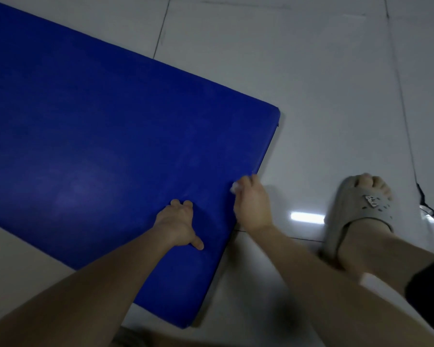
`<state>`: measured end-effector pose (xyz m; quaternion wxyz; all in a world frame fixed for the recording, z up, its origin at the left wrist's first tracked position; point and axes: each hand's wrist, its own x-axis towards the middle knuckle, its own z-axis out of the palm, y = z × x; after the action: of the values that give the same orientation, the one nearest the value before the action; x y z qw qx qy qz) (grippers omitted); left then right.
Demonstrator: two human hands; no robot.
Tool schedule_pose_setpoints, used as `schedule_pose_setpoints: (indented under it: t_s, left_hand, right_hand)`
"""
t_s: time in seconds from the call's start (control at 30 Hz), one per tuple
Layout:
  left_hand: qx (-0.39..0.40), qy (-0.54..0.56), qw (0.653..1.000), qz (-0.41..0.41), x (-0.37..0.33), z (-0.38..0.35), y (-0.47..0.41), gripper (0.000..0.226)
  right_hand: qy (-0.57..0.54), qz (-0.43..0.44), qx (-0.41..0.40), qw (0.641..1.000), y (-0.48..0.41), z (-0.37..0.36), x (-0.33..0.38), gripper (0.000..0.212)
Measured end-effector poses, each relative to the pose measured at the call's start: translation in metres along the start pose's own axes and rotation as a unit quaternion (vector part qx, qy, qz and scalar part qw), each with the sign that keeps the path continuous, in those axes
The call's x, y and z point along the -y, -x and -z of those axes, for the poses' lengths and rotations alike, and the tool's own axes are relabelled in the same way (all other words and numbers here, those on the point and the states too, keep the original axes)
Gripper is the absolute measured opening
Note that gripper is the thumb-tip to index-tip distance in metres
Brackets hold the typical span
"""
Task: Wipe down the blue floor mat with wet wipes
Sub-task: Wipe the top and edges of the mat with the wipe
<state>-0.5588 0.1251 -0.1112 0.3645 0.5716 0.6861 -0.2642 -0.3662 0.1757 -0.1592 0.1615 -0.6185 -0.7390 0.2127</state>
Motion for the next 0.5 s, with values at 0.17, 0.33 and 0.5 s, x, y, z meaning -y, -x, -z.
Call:
schedule_pose_setpoints:
  t_s: [0.17, 0.33, 0.5]
  left_hand:
    - [-0.01, 0.006, 1.0, -0.003, -0.001, 0.002, 0.003, 0.103]
    - [-0.008, 0.006, 1.0, -0.003, -0.001, -0.001, 0.002, 0.109]
    - [0.005, -0.001, 1.0, -0.004, -0.001, 0.0, -0.001, 0.108]
  right_hand:
    - [-0.031, 0.194, 0.196, 0.961, 0.11, -0.001, 0.024, 0.017]
    - [0.018, 0.157, 0.069, 0.985, 0.027, 0.009, -0.011, 0.006]
    - [0.06, 0.032, -0.028, 0.997, -0.066, 0.027, -0.04, 0.014]
